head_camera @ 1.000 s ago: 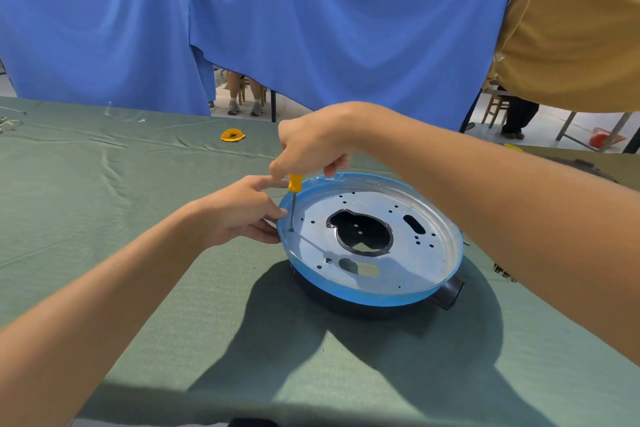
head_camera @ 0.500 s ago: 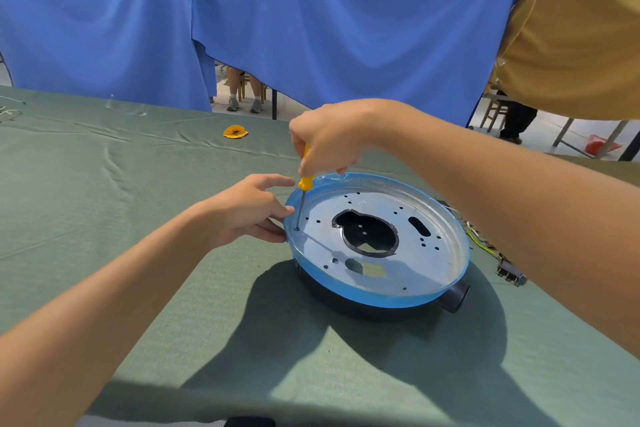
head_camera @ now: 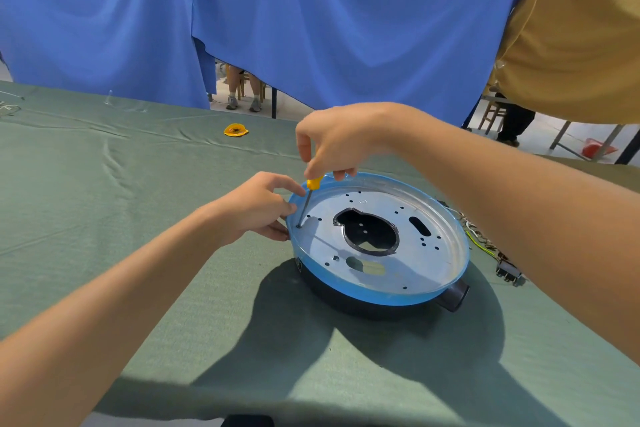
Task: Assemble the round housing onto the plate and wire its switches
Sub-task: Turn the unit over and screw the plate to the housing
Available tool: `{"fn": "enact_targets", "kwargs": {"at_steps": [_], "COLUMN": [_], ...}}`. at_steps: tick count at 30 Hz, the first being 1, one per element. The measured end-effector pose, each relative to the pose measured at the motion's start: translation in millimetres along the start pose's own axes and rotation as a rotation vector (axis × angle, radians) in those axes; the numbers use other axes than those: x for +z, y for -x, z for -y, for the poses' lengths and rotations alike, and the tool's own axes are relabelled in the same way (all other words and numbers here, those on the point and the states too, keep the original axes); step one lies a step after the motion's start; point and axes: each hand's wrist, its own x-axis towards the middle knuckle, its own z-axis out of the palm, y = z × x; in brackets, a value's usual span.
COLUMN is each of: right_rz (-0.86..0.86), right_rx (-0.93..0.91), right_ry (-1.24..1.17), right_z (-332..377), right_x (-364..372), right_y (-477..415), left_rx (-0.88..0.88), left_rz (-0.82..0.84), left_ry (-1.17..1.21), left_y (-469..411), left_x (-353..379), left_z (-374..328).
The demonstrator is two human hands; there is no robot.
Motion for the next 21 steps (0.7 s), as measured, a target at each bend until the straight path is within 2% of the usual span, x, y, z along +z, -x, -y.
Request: {"fn": "enact_targets", "kwargs": {"at_steps": [5,12,18,21], "right_rz": [-0.114,-0.198,0.020,-0.029], "right_rx": [-0.068,-0.043,0.041,-0.041], "right_ry": [0.185,0.180,0.042,0.025], "right_z": [2.2,9.1,8.4,6.5], "right_x": [4.4,16.8,0.0,-5.7], "right_y": [-1.4,-8.7,-0.8,6.0], "left_rx": [-0.004,0.003,0.004,-0.008], "left_rz": [-0.006,-0.010,-0.047,-0.018], "left_ry": [-0.021,-0.014,-0.158,-0.258], "left_y": [1.4,0.4,-1.2,-1.9], "left_x": [0.8,1.2,2.3,3.1], "left_z": [-2.0,0.1,-2.9,-8.3]}}
